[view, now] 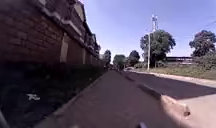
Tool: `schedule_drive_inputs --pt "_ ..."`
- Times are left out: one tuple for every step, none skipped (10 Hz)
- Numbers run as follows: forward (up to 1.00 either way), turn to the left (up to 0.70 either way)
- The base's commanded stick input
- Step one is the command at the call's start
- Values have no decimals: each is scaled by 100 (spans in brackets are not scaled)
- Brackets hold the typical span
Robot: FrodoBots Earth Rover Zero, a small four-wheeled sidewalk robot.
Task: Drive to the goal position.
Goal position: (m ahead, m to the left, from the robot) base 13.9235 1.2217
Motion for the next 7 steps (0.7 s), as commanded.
schedule_drive_inputs --pt "100 0" --pt "100 0" --pt "100 0" --pt "100 0" --pt "100 0" --pt "100 0" --pt "100 0"
